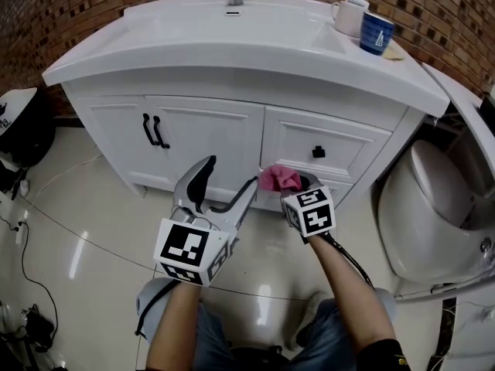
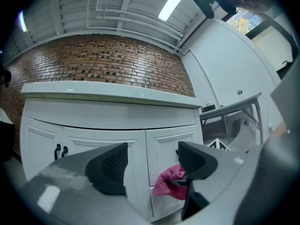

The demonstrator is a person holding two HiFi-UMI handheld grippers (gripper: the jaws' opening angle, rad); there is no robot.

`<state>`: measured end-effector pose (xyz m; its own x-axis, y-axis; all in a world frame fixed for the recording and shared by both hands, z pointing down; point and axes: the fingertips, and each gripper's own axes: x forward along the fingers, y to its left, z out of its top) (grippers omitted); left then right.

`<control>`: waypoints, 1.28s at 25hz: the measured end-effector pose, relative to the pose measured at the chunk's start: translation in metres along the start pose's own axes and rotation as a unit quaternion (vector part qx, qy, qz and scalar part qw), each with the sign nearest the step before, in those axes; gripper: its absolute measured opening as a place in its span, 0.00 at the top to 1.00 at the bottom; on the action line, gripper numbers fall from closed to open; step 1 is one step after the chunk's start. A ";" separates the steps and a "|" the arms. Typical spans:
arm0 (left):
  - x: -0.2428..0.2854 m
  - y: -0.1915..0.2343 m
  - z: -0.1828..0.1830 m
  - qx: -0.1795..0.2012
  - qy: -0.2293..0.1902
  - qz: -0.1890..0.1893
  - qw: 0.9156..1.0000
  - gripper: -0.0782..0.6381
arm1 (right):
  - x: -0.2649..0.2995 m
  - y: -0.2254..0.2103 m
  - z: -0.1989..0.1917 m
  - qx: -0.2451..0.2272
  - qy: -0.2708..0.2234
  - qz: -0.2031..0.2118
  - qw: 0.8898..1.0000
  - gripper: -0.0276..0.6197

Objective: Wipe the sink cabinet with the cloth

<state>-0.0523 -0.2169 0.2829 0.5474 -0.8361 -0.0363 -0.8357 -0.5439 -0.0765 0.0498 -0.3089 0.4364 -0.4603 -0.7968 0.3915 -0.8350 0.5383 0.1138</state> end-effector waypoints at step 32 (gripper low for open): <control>0.017 -0.011 -0.009 -0.001 0.012 -0.017 1.000 0.41 | -0.122 -0.195 -0.090 0.100 0.084 -0.217 0.967 0.89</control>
<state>-0.0344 -0.2261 0.2916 0.5737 -0.8190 -0.0102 -0.8172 -0.5715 -0.0747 0.2962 -0.2918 0.4488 -0.0116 -0.8714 0.4905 -0.9881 0.0852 0.1279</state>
